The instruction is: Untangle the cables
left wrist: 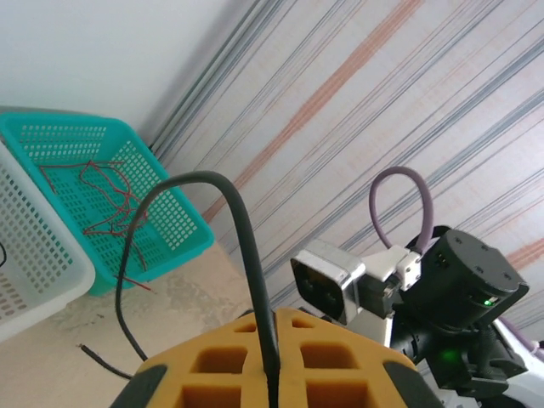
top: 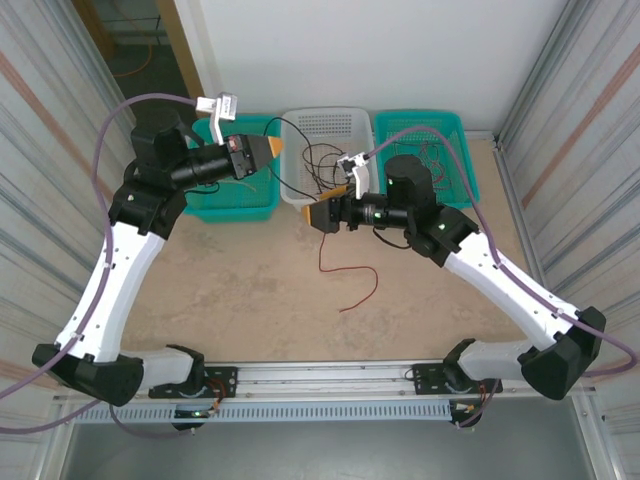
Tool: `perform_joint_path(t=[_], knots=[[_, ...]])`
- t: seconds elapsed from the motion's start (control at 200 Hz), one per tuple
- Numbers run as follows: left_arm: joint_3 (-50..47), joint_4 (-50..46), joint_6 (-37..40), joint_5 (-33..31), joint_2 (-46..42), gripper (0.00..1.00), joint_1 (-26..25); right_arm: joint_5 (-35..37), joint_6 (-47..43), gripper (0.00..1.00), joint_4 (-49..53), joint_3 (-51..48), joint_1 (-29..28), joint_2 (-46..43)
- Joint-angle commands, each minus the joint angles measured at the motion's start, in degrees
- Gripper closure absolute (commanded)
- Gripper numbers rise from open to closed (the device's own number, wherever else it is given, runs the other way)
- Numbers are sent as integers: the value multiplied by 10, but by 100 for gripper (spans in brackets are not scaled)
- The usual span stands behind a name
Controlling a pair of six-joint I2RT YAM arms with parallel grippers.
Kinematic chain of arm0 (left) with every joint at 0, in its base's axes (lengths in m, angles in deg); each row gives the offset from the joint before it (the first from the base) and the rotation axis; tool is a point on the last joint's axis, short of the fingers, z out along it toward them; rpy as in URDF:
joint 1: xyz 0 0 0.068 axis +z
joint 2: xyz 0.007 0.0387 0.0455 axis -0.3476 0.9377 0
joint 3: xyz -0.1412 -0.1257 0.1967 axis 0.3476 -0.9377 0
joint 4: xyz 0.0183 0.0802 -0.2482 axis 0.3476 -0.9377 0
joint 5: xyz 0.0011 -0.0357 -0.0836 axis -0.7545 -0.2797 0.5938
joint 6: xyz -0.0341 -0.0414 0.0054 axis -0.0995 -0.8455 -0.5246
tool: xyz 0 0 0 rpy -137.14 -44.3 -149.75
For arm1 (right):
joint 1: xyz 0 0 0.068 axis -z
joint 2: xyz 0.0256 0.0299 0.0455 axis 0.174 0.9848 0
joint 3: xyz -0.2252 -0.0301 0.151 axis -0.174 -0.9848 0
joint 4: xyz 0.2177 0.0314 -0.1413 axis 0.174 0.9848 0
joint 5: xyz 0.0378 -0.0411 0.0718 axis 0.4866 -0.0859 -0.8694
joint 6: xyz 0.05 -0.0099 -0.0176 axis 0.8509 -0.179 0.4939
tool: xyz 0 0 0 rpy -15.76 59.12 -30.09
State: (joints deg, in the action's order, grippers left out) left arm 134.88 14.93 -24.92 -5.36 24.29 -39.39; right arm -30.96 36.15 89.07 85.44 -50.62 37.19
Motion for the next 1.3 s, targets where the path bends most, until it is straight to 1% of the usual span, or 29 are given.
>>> perform_joint_path(t=[0.0, 0.035, 0.095, 0.235, 0.311, 0.391, 0.466, 0.516, 0.571, 0.686, 0.721, 0.772, 0.817, 0.832, 0.847, 0.872, 0.947, 1.047, 1.112, 1.218, 1.293], knots=[[21, 45, -20, 4, 1, 100, 6, -25, -3, 38, -24, 3, -5, 4], [21, 56, -20, -7, 1, 100, 6, -24, -1, 49, -27, -2, -7, 3], [17, 80, -17, -28, 0, 100, 6, -20, 4, 63, -31, -9, -10, -1], [-14, 168, -21, -89, 3, 100, 4, -27, 23, 83, -52, -25, -17, -7], [-34, 204, -8, -138, 5, 100, -7, -29, 31, 90, -60, -27, -24, -8], [-59, 226, 36, -218, 2, 100, -38, -25, 36, 94, -66, -27, -36, -10], [-90, 276, 82, -276, 3, 100, -69, -14, 36, 100, -65, -24, -48, -12], [-111, 315, 109, -310, 7, 100, -89, -7, 37, 100, -64, -23, -53, -14], [-116, 333, 126, -338, 21, 100, -101, -3, 39, 100, -66, -22, -56, -17], [-116, 373, 151, -368, 57, 100, -115, 26, 38, 100, -56, -22, -57, -25], [-110, 379, 150, -371, 70, 100, -115, 53, 31, 92, -40, -19, -57, -28], [-98, 380, 149, -374, 86, 100, -115, 117, 14, 78, 2, -9, -57, -32], [-85, 384, 148, -372, 101, 100, -112, 188, 4, 58, 43, -1, -54, -35], [-80, 384, 147, -371, 106, 100, -111, 211, 3, 53, 54, 0, -51, -36], [-75, 384, 147, -369, 111, 100, -110, 232, 2, 49, 65, 0, -48, -38], [-65, 384, 145, -366, 120, 100, -108, 254, 3, 45, 80, -1, -39, -40], [-28, 372, 141, -354, 150, 100, -99, 280, 21, 44, 112, -14, 4, -57], [19, 353, 140, -340, 190, 100, -90, 269, 51, 42, 124, -52, 70, -97], [45, 344, 139, -332, 215, 100, -81, 265, 56, 43, 135, -74, 104, -128], [98, 319, 137, -313, 265, 100, -66, 269, 57, 44, 155, -105, 137, -180], [141, 289, 155, -309, 304, 100, -60, 268, 58, 44, 169, -122, 154, -205]])
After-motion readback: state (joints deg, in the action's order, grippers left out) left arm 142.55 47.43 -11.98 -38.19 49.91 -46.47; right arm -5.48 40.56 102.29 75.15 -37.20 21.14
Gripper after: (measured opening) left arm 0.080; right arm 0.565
